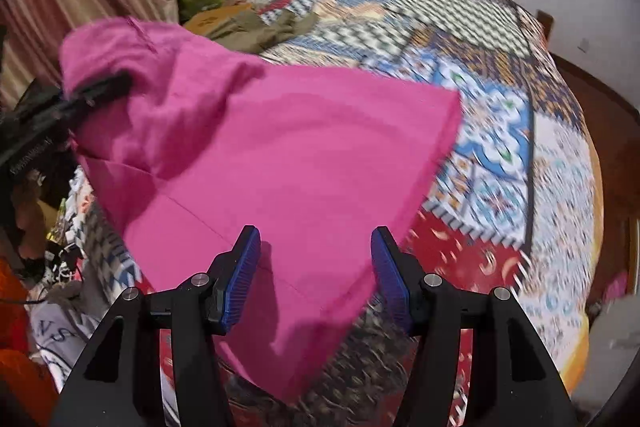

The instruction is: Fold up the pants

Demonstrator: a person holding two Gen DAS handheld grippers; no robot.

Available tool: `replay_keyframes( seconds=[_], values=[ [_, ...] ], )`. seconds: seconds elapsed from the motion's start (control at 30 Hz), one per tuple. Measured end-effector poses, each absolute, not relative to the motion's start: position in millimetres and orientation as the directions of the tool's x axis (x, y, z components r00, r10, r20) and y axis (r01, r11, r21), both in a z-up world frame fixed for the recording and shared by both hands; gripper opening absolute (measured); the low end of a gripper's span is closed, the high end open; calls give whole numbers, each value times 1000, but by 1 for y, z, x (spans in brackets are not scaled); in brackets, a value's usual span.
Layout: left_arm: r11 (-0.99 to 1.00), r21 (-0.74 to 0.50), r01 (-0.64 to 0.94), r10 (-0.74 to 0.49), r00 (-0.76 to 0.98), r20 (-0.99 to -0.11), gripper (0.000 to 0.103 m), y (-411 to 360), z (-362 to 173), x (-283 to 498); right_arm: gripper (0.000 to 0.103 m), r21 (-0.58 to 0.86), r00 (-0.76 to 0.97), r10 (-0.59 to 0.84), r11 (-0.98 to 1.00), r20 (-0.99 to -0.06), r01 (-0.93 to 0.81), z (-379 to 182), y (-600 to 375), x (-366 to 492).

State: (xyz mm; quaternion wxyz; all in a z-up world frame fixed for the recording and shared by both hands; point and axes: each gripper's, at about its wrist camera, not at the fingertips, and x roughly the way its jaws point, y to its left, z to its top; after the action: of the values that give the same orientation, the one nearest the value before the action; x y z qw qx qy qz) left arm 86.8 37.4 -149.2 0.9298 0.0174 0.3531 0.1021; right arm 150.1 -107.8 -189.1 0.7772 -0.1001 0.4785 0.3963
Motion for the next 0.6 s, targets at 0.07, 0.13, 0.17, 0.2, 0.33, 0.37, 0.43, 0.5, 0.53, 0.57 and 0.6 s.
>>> replay_keyframes(
  seconds=[0.07, 0.13, 0.17, 0.2, 0.33, 0.37, 0.43, 0.5, 0.53, 0.57, 0.6],
  values=[
    [981, 115, -159, 195, 738, -646, 21, 31, -146, 88, 55, 223, 224, 510, 673, -830, -706, -195, -111, 146],
    [982, 129, -136, 187, 748, -637, 21, 23, -143, 89, 55, 236, 213, 509, 677, -834, -697, -203, -112, 145],
    [984, 133, -122, 179, 753, -634, 21, 19, -142, 90, 55, 244, 210, 512, 680, -833, -692, -205, -113, 144],
    [985, 135, -106, 168, 755, -634, 21, 15, -141, 91, 55, 255, 208, 519, 681, -829, -686, -208, -113, 145],
    [989, 135, -55, 129, 762, -635, 20, -2, -138, 96, 55, 288, 197, 540, 682, -818, -672, -210, -120, 146],
    [991, 128, -38, 112, 764, -636, 20, -6, -137, 98, 55, 288, 198, 541, 682, -818, -672, -210, -119, 146],
    [993, 112, -25, 91, 764, -639, 20, -11, -136, 101, 55, 288, 199, 542, 681, -816, -673, -210, -119, 146],
    [995, 98, -8, 70, 761, -645, 19, -15, -136, 105, 55, 292, 201, 546, 682, -813, -671, -211, -120, 145],
    [996, 91, 1, 58, 759, -649, 19, -18, -136, 108, 55, 296, 201, 549, 682, -811, -669, -211, -121, 145],
    [996, 84, 11, 46, 757, -652, 19, -20, -135, 109, 55, 301, 201, 553, 683, -809, -666, -211, -122, 145],
    [997, 78, 21, 36, 755, -655, 19, -22, -135, 110, 55, 305, 201, 556, 683, -807, -663, -211, -122, 145]
  ],
)
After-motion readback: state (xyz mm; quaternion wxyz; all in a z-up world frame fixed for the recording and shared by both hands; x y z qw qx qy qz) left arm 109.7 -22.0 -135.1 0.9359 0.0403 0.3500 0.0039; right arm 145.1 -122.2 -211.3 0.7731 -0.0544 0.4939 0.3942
